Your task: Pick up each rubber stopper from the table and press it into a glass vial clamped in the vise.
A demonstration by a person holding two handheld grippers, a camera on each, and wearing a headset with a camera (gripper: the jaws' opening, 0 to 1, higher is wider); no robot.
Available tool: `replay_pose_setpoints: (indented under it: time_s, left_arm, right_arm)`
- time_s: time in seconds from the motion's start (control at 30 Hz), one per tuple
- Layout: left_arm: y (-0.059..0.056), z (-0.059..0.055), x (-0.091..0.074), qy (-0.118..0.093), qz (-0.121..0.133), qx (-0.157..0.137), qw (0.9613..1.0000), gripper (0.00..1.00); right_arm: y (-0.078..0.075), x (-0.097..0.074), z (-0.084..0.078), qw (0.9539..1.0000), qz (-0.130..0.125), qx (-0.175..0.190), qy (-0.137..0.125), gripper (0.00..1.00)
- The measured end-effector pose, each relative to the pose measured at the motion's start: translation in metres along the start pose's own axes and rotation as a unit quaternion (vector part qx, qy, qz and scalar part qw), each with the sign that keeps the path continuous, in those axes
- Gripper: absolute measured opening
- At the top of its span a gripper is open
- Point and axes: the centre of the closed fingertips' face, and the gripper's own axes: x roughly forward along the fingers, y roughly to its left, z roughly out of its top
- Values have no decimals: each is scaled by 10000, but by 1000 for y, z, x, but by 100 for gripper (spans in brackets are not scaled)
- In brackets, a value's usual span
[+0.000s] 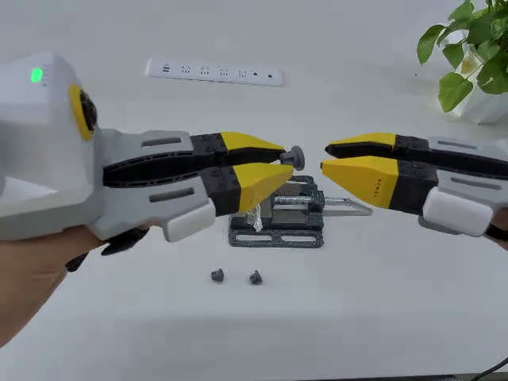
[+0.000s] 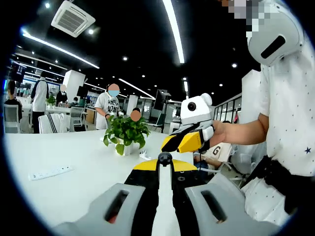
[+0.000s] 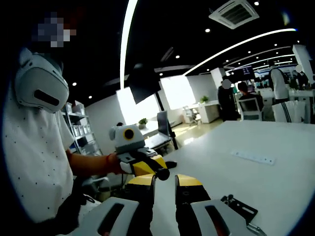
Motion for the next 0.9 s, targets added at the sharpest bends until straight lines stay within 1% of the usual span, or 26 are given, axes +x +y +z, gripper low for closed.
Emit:
replay_pose_setpoints:
  time_s: [0.03, 0.07, 0.1, 0.13, 0.17, 0.23, 0.33, 0.4, 0.47, 0.5, 0.57, 0.7, 0.9]
  left_arm:
    - [0, 1, 0, -10, -7, -7, 10000, 5]
    - [-5, 2, 0, -29, -161, -139, 9998, 5]
    - [-5, 3, 0, -52, -150, -117, 9998, 5]
    - [-5, 5, 0, -87, -161, -158, 9997, 5]
    - [-8, 6, -1, -130, -248, -271, 9992, 5]
    - [-12, 8, -1, -182, -335, -331, 9987, 5]
    - [-18, 11, -1, -232, -463, -457, 9976, 5]
    - [-21, 12, -2, -277, -552, -558, 9965, 5]
    - [-22, 14, -2, -306, -574, -604, 9961, 4]
    - [-23, 14, -2, -318, -593, -622, 9958, 4]
    - [-24, 16, -2, -377, -639, -679, 9949, 4]
    - [-27, 18, -1, -423, -723, -750, 9937, 4]
    - [-28, 18, -3, -452, -783, -807, 9926, 4]
  right_arm:
    - [3, 1, 2, 10000, 58, -5, -20, 12]
    - [7, 1, 5, 9999, 155, -11, -53, 13]
    - [8, 1, 6, 9998, 189, -12, -62, 13]
    - [9, 1, 7, 9997, 221, -27, -43, 12]
    - [6, -1, 6, 9996, 253, -89, -12, 12]
    - [3, -4, 4, 9995, 294, -135, 48, 12]
    - [11, -2, 4, 9992, 381, -144, 57, 12]
    - [20, 0, 4, 9987, 489, -141, 66, 12]
    - [25, 1, 5, 9984, 543, -145, 49, 11]
    - [29, 2, 5, 9981, 610, -124, 31, 11]
    - [32, 3, 6, 9978, 645, -127, 27, 11]
    - [35, 4, 6, 9977, 669, -122, 6, 10]
    - [39, 4, 10, 9971, 755, -75, -71, 9]
